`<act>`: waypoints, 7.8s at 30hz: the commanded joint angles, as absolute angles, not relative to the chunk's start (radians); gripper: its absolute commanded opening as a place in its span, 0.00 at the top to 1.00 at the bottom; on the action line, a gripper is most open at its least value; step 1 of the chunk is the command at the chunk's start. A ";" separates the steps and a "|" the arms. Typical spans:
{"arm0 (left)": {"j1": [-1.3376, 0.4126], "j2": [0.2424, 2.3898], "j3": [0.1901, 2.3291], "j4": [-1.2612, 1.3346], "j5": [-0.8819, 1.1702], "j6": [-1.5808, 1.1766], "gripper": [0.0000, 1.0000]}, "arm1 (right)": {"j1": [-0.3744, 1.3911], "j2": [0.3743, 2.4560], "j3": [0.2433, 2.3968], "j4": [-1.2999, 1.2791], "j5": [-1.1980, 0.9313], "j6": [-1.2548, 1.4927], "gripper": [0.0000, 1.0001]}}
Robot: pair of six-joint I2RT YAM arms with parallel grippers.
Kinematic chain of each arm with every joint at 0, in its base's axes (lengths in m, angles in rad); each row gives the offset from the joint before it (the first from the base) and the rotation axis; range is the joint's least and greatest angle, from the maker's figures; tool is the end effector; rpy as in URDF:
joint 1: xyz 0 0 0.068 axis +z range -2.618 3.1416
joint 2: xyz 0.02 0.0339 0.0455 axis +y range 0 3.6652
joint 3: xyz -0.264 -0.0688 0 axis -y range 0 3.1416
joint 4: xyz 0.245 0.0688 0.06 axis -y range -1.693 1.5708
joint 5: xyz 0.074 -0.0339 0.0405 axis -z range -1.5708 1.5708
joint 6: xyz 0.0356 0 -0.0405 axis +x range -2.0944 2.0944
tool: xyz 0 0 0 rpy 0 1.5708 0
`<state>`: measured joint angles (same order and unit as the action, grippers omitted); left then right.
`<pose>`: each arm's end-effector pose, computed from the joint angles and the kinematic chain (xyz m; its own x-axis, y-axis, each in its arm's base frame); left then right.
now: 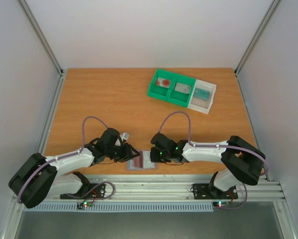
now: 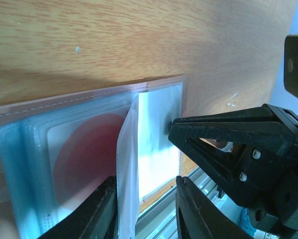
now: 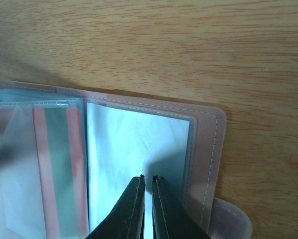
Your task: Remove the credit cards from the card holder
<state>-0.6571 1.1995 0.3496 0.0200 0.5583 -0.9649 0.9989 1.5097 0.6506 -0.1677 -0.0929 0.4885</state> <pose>0.1479 -0.1379 0.1382 -0.9913 -0.1158 -0.0631 -0.0240 0.6285 -0.7774 0.1412 0.2254 0.1370 -0.8141 -0.4014 -0.4198 -0.5449 0.7779 0.3130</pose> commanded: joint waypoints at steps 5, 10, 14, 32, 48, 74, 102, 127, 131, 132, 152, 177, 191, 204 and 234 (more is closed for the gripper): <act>-0.682 1.228 0.379 0.119 0.580 -0.994 0.68 | 1.005 1.487 0.619 -0.187 -0.039 0.495 0.92; -0.687 1.246 0.367 0.181 0.591 -1.018 0.67 | 1.006 1.467 0.616 -0.190 -0.032 0.495 0.92; -0.690 1.264 0.369 0.209 0.598 -1.030 0.67 | 1.006 1.451 0.608 -0.190 -0.024 0.500 0.93; -0.746 1.345 0.405 0.279 0.592 -1.052 0.66 | 1.007 1.344 0.585 -0.243 0.059 0.520 0.92; -0.746 1.314 0.431 0.191 0.571 -1.006 0.63 | 1.006 1.307 0.591 -0.265 0.068 0.521 0.92; -0.747 1.367 0.417 0.074 0.460 -0.932 0.62 | 1.028 1.433 0.672 -0.189 -0.060 0.492 0.89; -0.746 1.401 0.413 0.106 0.448 -0.956 0.63 | 1.029 1.493 0.577 -0.146 -0.048 0.548 0.97; -0.746 1.405 0.387 0.205 0.479 -0.990 1.00 | 1.027 1.492 0.565 -0.124 -0.055 0.551 0.97; -0.746 1.377 0.392 0.152 0.467 -0.973 0.99 | 1.028 1.488 0.561 -0.127 -0.048 0.553 0.97; -0.747 1.366 0.394 0.135 0.462 -0.967 0.99 | 1.028 1.485 0.561 -0.129 -0.045 0.554 0.97; -0.741 1.199 0.422 -0.110 0.394 -0.901 1.00 | 1.026 1.444 0.580 -0.160 -0.047 0.502 0.96; -0.741 0.999 0.625 -0.254 0.829 -0.671 1.00 | 1.013 1.009 1.086 -0.919 -0.215 -0.002 0.75; -0.742 0.991 0.631 -0.157 1.024 -0.672 1.00 | 0.965 1.100 1.150 -0.928 -0.471 -0.118 0.65; -0.744 0.930 0.593 -0.043 1.078 -0.737 1.00 | 0.887 1.139 1.132 -0.880 -0.651 -0.144 0.69; -0.745 0.835 0.748 -0.507 0.538 -0.579 0.01 | 0.815 1.045 1.029 -0.716 -0.511 0.014 0.99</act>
<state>-0.7448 0.8703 0.6933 -0.3756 0.7414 -0.6445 0.8303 1.0729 1.0340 -0.7635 -0.6800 -0.0647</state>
